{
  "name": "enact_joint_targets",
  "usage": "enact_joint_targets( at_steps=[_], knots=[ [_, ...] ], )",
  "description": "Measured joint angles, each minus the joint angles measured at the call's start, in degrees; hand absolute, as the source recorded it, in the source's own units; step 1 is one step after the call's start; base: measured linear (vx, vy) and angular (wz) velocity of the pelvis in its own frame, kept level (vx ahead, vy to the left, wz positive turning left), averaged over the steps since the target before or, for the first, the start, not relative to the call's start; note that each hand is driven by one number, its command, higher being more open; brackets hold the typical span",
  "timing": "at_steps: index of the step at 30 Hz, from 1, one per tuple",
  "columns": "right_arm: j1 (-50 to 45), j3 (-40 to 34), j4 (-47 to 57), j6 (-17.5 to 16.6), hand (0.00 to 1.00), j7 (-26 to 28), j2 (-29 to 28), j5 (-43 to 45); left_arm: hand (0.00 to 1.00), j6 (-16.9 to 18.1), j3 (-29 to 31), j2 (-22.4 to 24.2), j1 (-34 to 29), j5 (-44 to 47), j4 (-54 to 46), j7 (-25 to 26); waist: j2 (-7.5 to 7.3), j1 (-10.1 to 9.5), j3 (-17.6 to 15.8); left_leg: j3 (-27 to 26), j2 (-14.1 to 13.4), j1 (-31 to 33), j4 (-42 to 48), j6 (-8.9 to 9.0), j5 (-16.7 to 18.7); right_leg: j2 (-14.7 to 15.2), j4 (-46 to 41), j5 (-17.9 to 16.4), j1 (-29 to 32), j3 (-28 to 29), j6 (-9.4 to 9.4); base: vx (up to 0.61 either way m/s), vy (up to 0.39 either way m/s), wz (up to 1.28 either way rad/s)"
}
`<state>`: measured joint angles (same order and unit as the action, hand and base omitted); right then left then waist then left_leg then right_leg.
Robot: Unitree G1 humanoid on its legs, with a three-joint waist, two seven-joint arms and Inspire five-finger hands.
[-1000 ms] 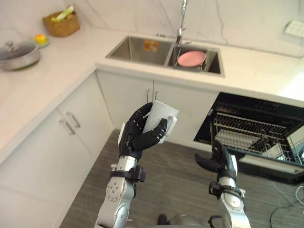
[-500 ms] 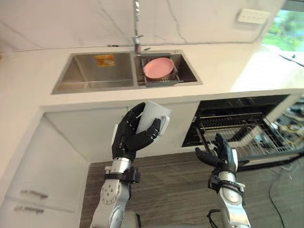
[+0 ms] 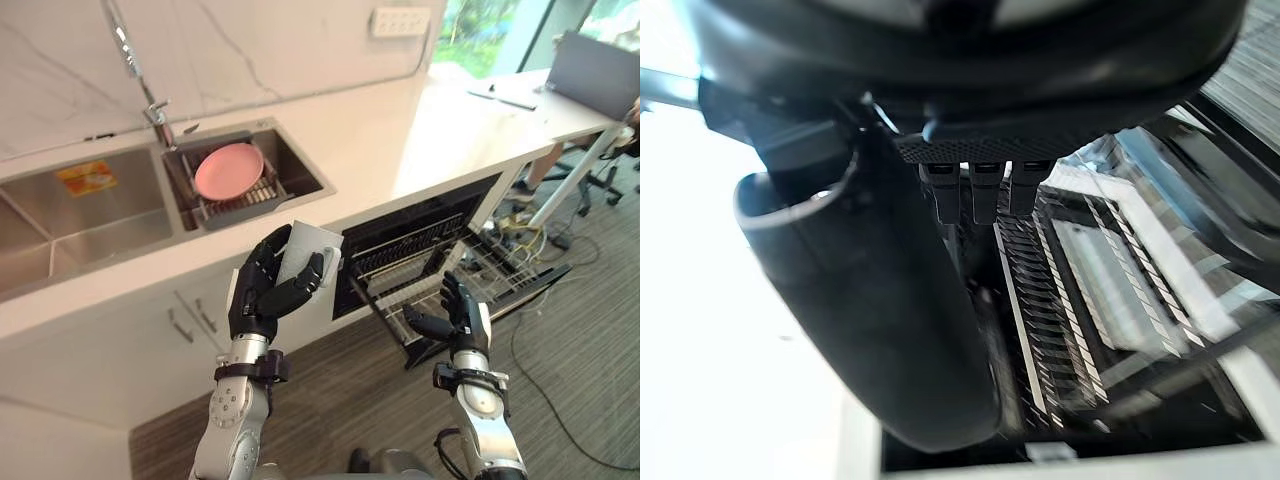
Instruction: Walk over to the sink, pick up the cup, carry it to the dishwasher, place the cup inside the dishwasher, then close the dishwasher door
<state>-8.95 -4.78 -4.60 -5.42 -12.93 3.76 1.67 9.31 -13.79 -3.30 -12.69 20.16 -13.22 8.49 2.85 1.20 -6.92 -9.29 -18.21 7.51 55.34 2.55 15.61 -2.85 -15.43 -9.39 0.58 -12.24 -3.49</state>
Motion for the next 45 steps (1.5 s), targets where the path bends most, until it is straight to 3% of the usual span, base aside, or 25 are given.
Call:
enact_joint_targets(
  at_steps=[2, 3, 4, 5, 6, 9, 12, 21, 30, 45],
  knots=[
    [0.7, -1.2, 2.2, -1.4, 0.90, -0.3, 0.1, 0.5, 0.30, 0.0, -0.7, 0.4, 0.6, 0.0, -0.1, -0.4, 0.03, -0.20, 0.0, 3.5, 4.4, 3.8, -7.3, -0.03, 4.4, 0.9, 1.4, 0.5, -1.2, 2.6, 0.78, 0.25, 0.048, -0.53],
    [1.0, -1.5, 2.1, -1.4, 0.90, -0.4, 0.1, 0.6, 0.30, 0.0, -0.8, 0.6, 0.6, -0.1, -0.1, -0.4, -0.03, -0.26, 0.0, 4.8, 5.9, 4.2, -10.0, 0.00, 5.0, 1.1, 1.8, 0.7, -1.8, 3.3, 1.05, 0.24, 0.123, -0.60],
    [1.5, -1.7, 1.3, -1.4, 0.90, -0.5, 0.2, 0.9, 0.30, -0.1, -0.6, 0.9, 0.6, -0.4, -0.1, -0.1, -0.07, -0.43, 0.0, 8.3, 9.1, 4.2, -16.7, 0.34, 5.0, 1.8, 2.3, 0.9, -2.7, 4.7, 1.44, 0.23, 0.172, -0.66],
    [1.6, -1.7, 0.6, -1.5, 0.90, -0.6, 0.5, 1.1, 0.30, 0.0, -0.3, 1.3, 0.6, -1.5, -0.1, 0.0, 0.39, -0.39, 0.2, 11.8, 11.4, 3.0, -25.3, 0.98, 1.8, 1.8, 2.2, 0.8, -3.1, 6.3, 2.04, 0.22, 0.198, -0.76],
    [1.6, -1.7, 0.3, -1.4, 0.90, -0.6, 0.6, 1.1, 0.30, 0.0, 0.0, 1.5, 0.6, -1.9, -0.2, 0.1, 0.76, -0.59, 0.3, 12.5, 11.7, 2.3, -27.4, 0.12, -3.4, 1.6, 2.2, 0.6, -3.5, 7.5, 2.83, 0.22, 0.212, -0.72],
    [0.8, -1.5, -0.4, -1.4, 0.90, 0.1, -1.4, 1.5, 0.30, 0.0, 0.9, -0.4, 1.6, -2.2, -0.1, 0.4, -1.17, 0.50, 0.8, 8.7, 13.8, -1.4, -31.0, -0.83, -4.0, 4.3, 3.5, 0.4, -4.6, 11.1, 4.28, 0.17, 0.167, -0.43],
    [0.0, -1.6, 0.9, -1.4, 0.90, 1.4, -1.7, 2.7, 0.30, 0.0, 0.8, -0.4, 3.1, -2.3, -0.1, 0.5, -1.39, 0.83, 1.0, 6.8, 15.3, -3.3, -34.5, -1.82, -4.8, 5.8, 6.4, 1.5, -5.4, 12.7, 5.94, 0.08, 0.093, -0.25],
    [-0.8, -0.4, 7.8, -1.8, 0.90, 4.5, -1.9, 9.6, 0.30, 0.0, 1.3, -1.1, 5.0, -6.7, 0.1, 1.9, -2.06, 1.38, 1.5, 1.8, 15.1, -8.0, -40.9, -2.01, -6.5, 5.8, 9.0, 3.7, -5.8, 17.6, 6.44, 0.02, 0.035, -0.31],
    [-0.8, 10.1, 12.6, -4.1, 0.90, 9.6, -2.0, 20.6, 0.30, 0.0, 2.7, -2.7, 11.2, -11.3, 6.3, 5.7, -3.35, 1.28, 2.3, -1.2, 15.5, -9.2, -45.3, -2.46, -8.8, 6.1, 12.4, 7.1, -5.2, 20.5, 7.14, -0.07, 0.010, -0.16],
    [1.3, 17.4, 16.8, -5.6, 0.90, 10.4, -1.6, 28.7, 0.30, -0.2, 3.1, -2.1, 14.5, -15.7, 11.5, 9.0, -3.91, 1.42, 3.0, -2.2, 15.9, -9.1, -46.6, -2.58, -10.5, 6.0, 13.9, 8.5, -4.3, 21.6, 7.39, -0.01, 0.000, -0.04]
  ],
)
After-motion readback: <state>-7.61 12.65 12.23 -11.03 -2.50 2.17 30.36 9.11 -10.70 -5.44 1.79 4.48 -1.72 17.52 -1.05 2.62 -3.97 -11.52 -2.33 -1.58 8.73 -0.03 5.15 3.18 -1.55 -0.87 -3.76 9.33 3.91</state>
